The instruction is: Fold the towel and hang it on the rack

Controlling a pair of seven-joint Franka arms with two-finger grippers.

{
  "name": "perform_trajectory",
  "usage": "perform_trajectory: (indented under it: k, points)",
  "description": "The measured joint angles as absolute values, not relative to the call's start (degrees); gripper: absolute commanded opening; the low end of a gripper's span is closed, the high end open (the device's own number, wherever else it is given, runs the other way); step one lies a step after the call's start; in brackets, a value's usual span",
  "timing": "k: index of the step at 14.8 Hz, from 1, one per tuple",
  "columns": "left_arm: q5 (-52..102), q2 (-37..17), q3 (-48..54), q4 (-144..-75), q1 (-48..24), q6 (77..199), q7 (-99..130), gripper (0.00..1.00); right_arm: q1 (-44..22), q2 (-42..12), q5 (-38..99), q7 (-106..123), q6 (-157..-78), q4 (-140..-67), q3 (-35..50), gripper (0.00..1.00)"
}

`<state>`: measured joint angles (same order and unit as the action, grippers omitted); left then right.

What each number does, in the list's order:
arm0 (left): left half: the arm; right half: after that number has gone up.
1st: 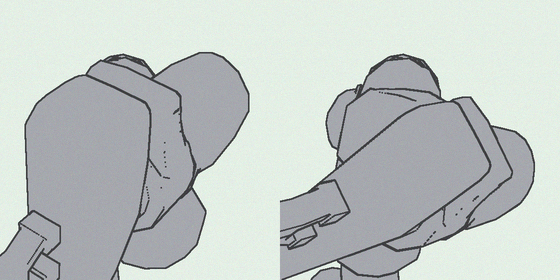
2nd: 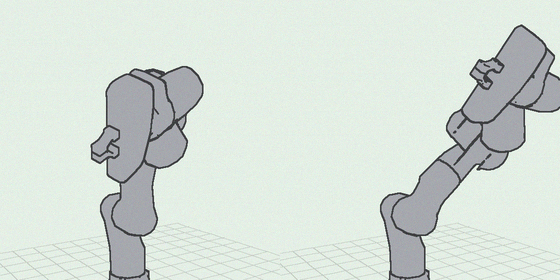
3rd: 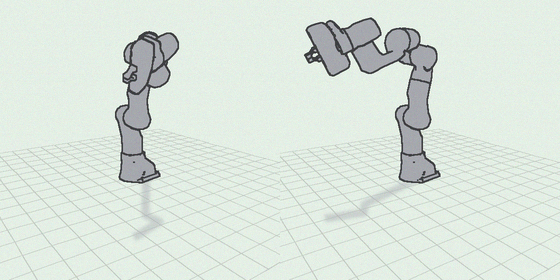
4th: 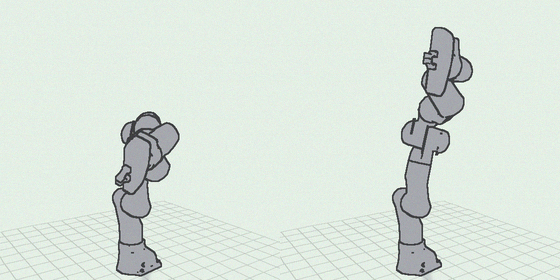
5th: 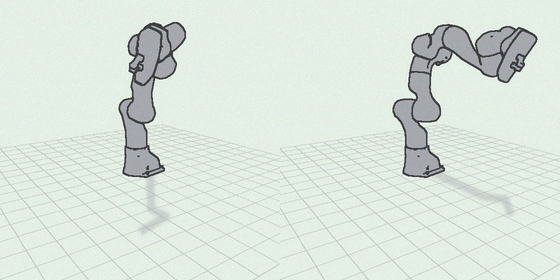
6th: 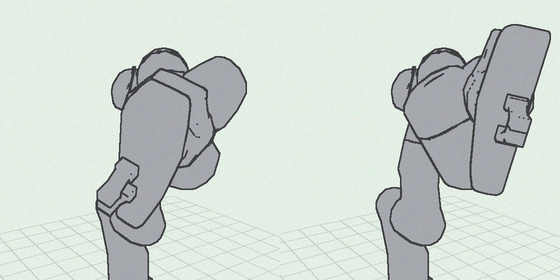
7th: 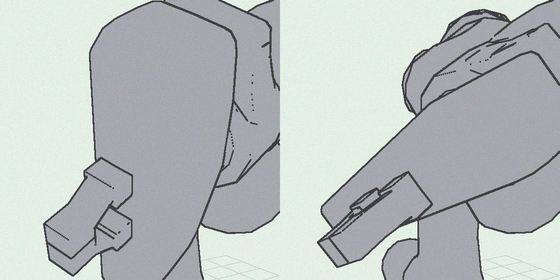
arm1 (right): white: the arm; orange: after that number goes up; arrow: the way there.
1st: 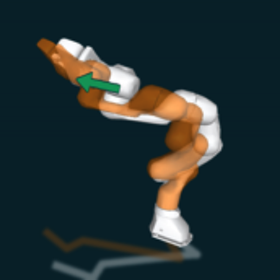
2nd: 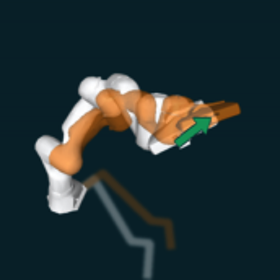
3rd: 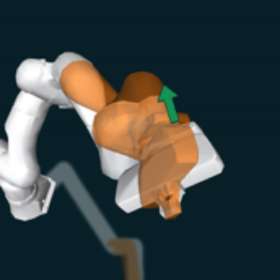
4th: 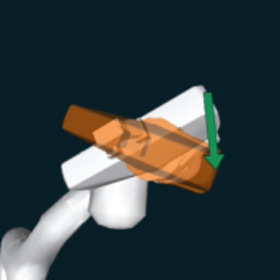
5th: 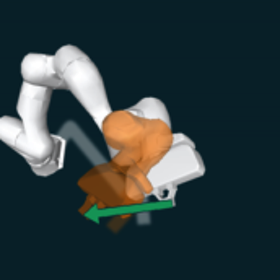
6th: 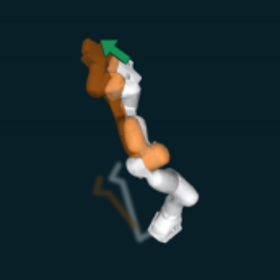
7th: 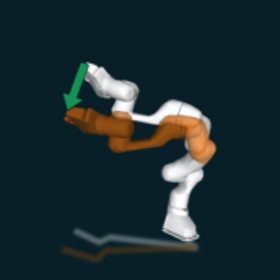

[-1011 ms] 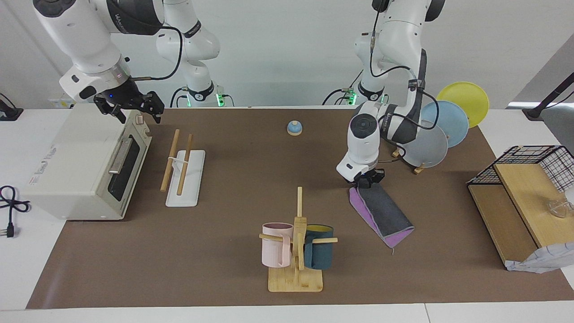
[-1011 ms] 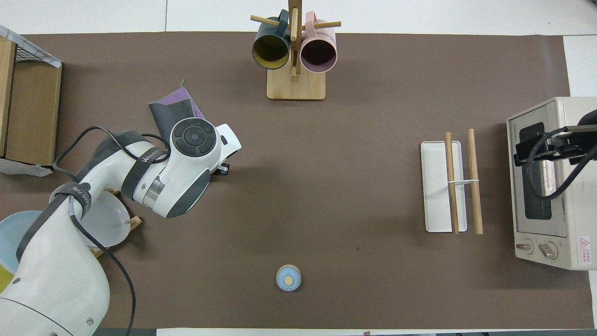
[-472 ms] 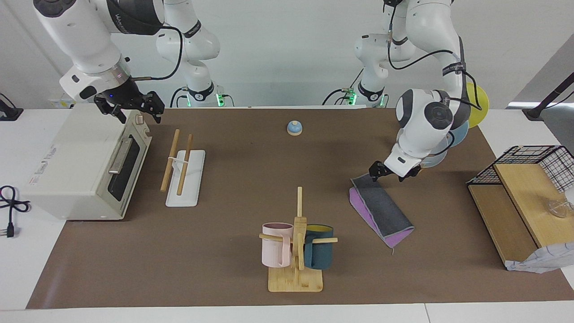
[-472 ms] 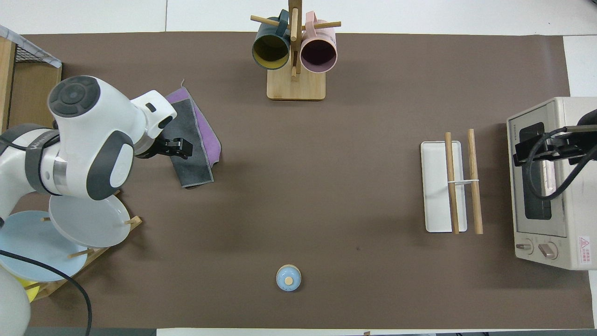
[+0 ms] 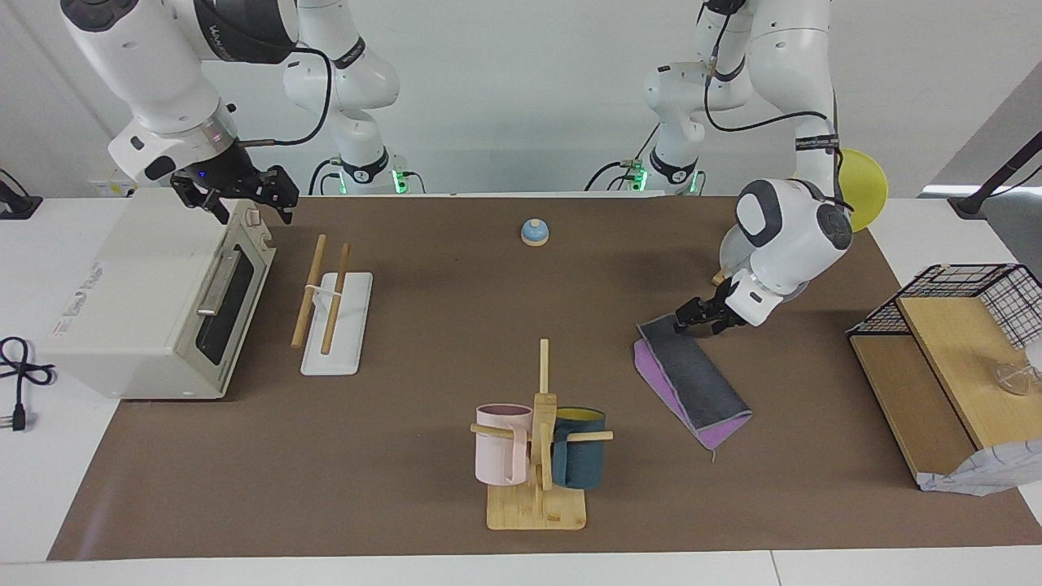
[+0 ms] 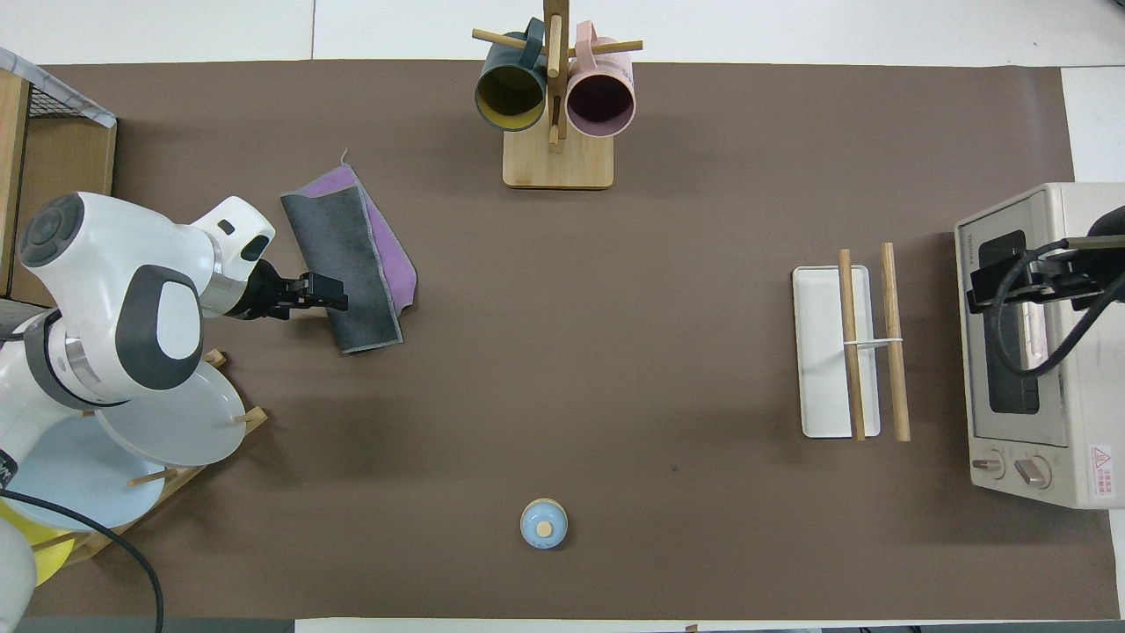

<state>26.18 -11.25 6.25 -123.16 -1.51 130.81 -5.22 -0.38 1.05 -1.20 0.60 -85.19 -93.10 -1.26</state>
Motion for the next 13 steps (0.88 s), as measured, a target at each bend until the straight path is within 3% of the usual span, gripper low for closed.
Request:
perform_trajectory:
  k: [7, 11, 13]
  points:
    - [27.3, -11.6, 6.6, -124.8, -1.8, 134.1, -5.2, 0.77, -0.4, 1.1, -1.2, 0.6, -85.2, -93.1, -1.3, 1.00]
    - [28.5, -11.7, 6.6, -124.9, -1.8, 134.8, -5.2, 0.65, -0.4, 1.1, -1.2, 0.6, -85.2, -93.1, -1.3, 1.00]
    - [28.7, -12.0, 6.7, -124.9, -2.0, 135.4, -5.2, 0.54, -0.4, 1.1, -1.2, 0.6, -85.2, -93.1, -1.3, 1.00]
